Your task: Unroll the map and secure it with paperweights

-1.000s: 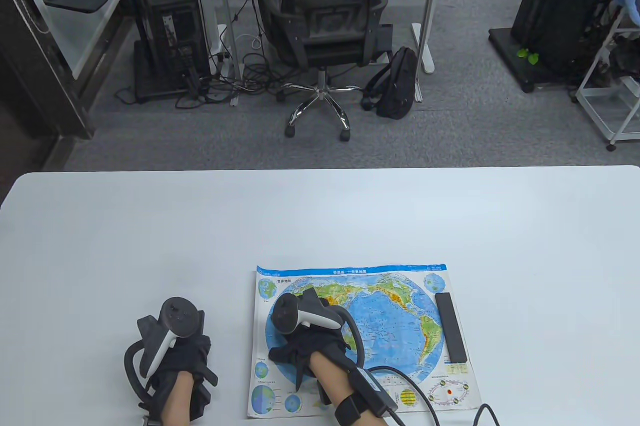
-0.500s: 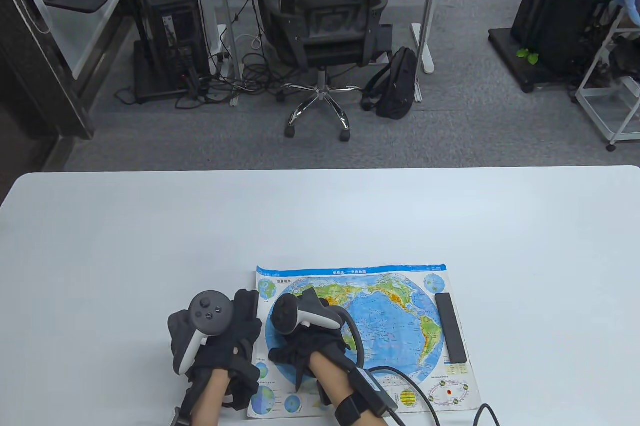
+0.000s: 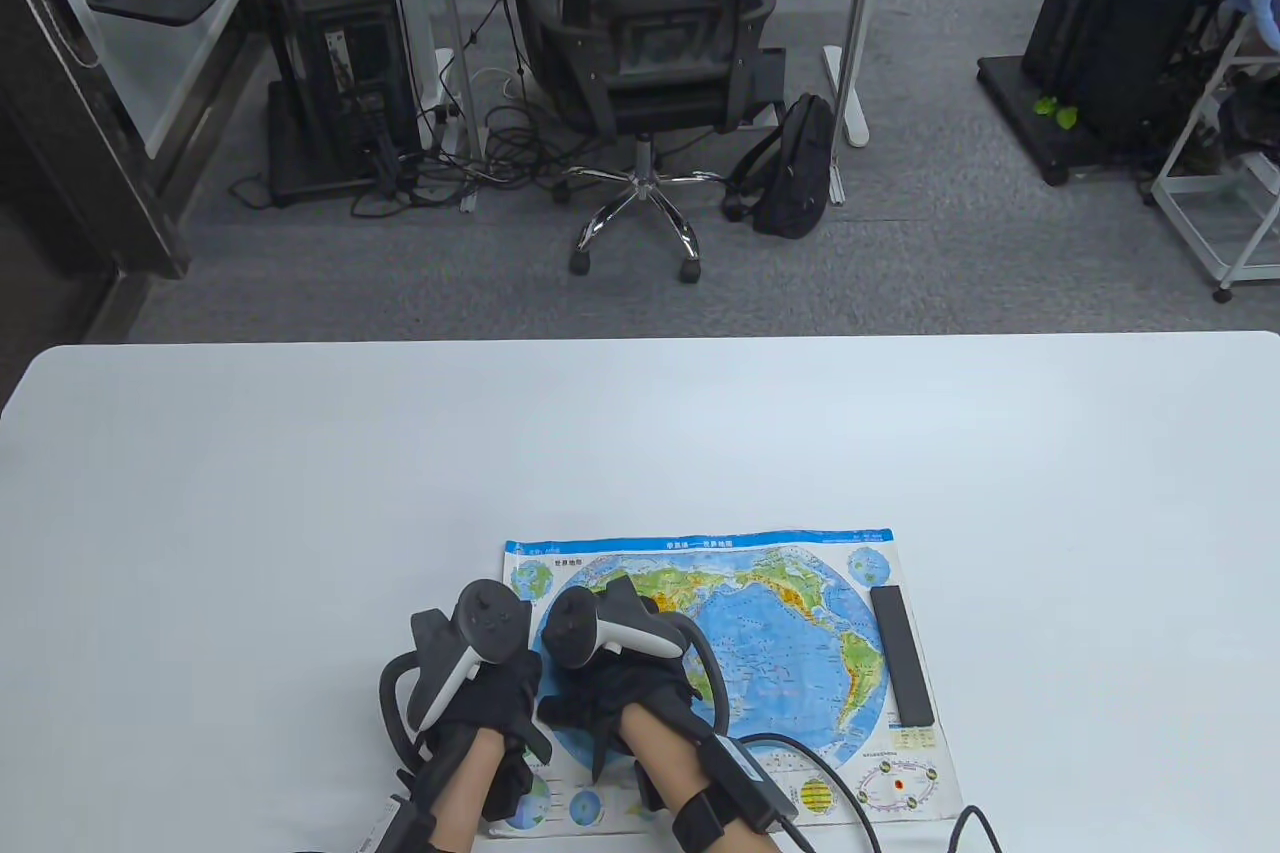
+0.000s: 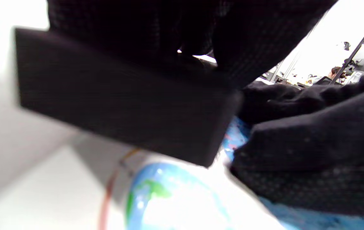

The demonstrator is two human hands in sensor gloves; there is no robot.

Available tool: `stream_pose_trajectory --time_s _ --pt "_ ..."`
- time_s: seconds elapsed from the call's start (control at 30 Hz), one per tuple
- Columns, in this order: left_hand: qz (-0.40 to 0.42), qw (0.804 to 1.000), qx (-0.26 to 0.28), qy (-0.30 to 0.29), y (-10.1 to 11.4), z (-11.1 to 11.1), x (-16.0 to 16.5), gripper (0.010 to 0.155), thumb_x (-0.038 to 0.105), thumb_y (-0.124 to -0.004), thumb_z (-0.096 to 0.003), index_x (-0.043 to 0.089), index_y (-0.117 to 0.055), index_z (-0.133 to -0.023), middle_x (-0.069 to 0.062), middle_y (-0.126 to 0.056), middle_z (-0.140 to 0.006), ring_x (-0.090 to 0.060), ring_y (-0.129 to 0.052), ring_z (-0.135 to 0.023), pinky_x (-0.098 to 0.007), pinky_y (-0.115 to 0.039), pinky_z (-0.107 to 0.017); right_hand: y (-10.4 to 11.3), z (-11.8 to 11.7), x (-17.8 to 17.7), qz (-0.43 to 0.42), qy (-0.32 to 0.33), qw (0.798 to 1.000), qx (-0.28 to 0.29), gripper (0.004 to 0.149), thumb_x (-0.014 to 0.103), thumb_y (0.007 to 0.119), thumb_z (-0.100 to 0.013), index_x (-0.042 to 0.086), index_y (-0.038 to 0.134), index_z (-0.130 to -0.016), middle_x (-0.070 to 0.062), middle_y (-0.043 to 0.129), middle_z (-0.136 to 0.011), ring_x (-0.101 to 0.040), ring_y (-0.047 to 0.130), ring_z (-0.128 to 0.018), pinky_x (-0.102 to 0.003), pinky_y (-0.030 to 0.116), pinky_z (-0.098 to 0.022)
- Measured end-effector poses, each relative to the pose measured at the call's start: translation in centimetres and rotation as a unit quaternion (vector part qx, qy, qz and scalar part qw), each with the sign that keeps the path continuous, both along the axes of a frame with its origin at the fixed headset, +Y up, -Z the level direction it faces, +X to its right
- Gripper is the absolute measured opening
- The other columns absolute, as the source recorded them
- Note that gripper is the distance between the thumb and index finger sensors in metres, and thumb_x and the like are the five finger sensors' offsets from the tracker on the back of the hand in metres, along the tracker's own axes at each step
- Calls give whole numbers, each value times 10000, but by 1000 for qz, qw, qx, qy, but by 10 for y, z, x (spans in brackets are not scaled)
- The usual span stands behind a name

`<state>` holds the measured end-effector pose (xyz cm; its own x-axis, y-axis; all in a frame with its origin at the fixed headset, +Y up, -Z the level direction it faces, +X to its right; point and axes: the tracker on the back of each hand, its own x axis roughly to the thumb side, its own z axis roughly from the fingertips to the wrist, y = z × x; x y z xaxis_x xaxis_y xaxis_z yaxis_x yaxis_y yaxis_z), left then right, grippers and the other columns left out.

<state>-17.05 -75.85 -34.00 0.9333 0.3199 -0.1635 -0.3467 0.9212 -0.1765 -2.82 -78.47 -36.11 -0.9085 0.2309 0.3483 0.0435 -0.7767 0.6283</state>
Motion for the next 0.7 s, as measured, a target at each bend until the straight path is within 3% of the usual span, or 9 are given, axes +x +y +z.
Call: stream_pose_trajectory --time_s 0.47,0.7 --pt "-64 998 -12 -15 -4 -1 9 620 368 -819 -476 205 -599 -1032 -180 -693 -1004 -260 -836 -675 -325 -881 -343 0 -2 2 -12 -1 1000 -19 720 472 628 -574 238 117 -1024 -246 -101 -997 -645 -46 -776 -834 166 -433" --pt "-145 988 -34 -48 -2 -5 23 608 382 -793 -485 182 -586 -1020 -200 -687 -996 -255 -849 -685 -328 -872 -345 9 -4 16 -35 11 999 17 713 412 680 -562 171 202 -1034 -229 34 -1045 -607 74 -842 -795 233 -497"
